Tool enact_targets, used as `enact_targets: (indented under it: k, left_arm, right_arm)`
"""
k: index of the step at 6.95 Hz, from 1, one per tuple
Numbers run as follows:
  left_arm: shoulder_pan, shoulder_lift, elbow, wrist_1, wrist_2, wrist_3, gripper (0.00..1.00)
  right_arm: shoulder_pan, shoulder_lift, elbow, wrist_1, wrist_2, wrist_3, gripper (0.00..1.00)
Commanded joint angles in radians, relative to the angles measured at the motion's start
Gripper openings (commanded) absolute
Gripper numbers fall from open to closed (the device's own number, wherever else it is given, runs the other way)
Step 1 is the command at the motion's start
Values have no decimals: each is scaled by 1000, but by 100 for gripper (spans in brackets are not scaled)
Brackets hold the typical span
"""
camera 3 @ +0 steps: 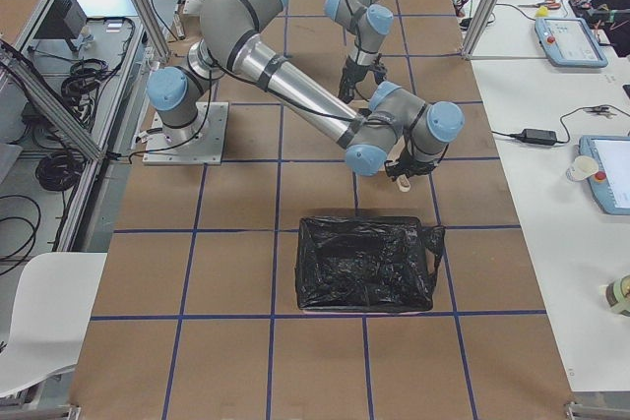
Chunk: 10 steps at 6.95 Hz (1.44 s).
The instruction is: Sweep and dump trash in nearest bin
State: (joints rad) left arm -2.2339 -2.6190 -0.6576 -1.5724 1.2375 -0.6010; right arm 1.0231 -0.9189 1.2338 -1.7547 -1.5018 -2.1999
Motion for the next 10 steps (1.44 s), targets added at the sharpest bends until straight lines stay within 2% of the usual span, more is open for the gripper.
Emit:
enact_targets:
  k: [1, 4, 10]
  left_arm:
    - [-1, -6, -1, 35, -38, 65, 19]
    - [-18, -27, 0, 101, -70, 162, 19]
    - [-87, -24, 1, 101, -43, 429, 19]
  right_arm:
    - [0, 0, 0, 0, 0, 0, 1]
    - [0, 0, 0, 0, 0, 0, 1]
    - [0, 0, 0, 1, 0, 0, 1]
